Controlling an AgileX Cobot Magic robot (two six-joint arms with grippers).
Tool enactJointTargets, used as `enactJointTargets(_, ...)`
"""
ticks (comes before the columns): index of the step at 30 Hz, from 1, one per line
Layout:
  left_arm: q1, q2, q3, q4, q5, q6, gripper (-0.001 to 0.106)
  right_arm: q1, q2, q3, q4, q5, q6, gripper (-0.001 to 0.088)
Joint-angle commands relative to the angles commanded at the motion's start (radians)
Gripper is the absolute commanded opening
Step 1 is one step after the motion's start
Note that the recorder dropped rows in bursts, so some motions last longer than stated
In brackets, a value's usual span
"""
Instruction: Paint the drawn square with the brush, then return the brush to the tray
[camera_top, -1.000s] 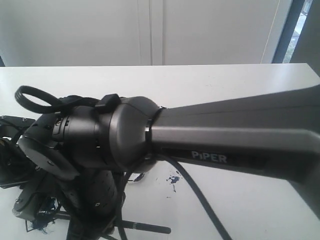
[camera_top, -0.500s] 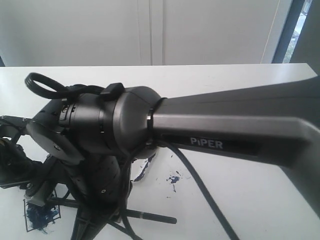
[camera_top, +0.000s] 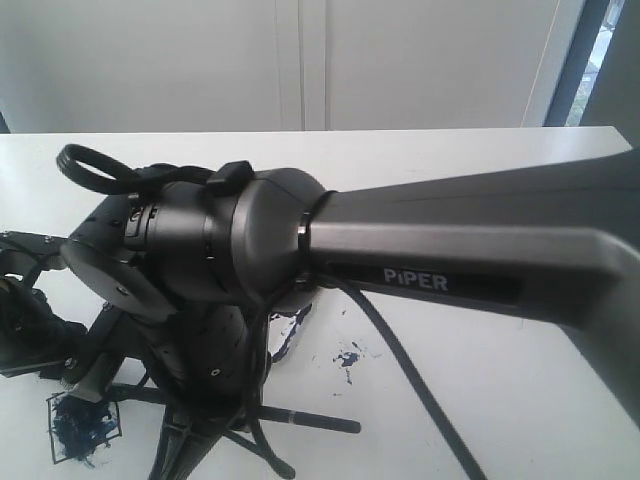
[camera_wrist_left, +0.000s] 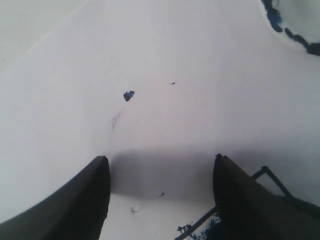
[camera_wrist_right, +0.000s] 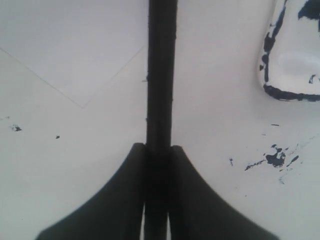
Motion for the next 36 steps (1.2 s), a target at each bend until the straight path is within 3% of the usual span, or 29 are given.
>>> enactJointTargets(27, 0.0, 0.0, 0.0, 0.0, 0.008, 0.0, 0.064, 0.0, -0.002, 0.002, 0.102, 0.0, -0.016, 0.0)
enactJointTargets(36, 0.0, 0.0, 0.0, 0.0, 0.014, 0.0, 0.064, 0.002, -0.051, 0.062, 0.151, 0.0, -0.022, 0.0)
